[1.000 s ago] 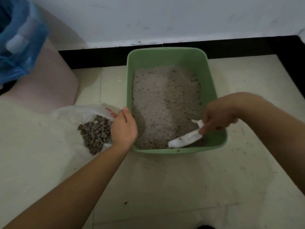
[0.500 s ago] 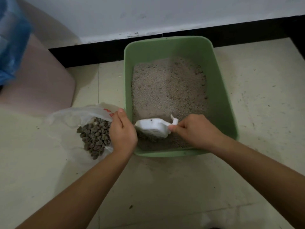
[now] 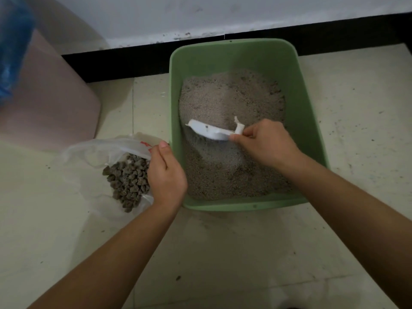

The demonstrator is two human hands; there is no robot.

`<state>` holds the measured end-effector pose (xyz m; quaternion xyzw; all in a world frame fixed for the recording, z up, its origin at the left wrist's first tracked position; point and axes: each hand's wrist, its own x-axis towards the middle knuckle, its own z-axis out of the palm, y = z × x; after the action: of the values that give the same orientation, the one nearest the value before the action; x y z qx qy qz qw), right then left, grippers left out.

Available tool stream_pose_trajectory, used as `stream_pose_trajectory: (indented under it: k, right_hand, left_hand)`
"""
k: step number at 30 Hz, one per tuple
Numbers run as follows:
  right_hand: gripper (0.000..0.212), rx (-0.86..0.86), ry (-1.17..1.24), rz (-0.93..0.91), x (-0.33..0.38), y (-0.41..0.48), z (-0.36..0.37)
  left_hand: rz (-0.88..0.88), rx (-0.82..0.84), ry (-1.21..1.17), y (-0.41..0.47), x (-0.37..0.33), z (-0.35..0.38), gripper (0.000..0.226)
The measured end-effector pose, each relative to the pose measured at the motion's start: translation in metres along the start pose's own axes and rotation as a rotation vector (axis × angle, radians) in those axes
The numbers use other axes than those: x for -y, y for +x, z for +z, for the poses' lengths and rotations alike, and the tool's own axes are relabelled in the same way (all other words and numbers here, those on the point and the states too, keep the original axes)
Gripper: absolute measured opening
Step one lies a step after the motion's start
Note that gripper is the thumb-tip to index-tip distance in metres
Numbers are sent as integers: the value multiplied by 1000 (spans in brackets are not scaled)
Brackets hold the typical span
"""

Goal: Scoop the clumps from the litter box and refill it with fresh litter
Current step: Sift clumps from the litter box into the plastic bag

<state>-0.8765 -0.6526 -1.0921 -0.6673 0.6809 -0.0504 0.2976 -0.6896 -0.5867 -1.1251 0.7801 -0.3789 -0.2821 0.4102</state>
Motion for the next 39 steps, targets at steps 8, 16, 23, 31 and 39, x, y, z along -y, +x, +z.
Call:
stream_pose_trajectory:
  k: [8,16,23,31,39]
  right_hand:
    - [20,-41,-797,-69,15,-49,-74]
    - [23,-255,-1066,-131,58,8,-79]
    - [38,-286,-1071,-339,96,54,-62]
    - [12,-333,-879,-105,67,24,-78]
    - [39,-77,-739,-333,35,-6,-22]
  left_hand:
    - [7,16,2,-1,-3,-1,27]
    - [10,5,32,0,-2,-1,30]
    - [34,-6,10,0,-1,-1,34]
    - [18,14,-16,1,1,0,32]
    - [39,6,-26,2,5,1,31]
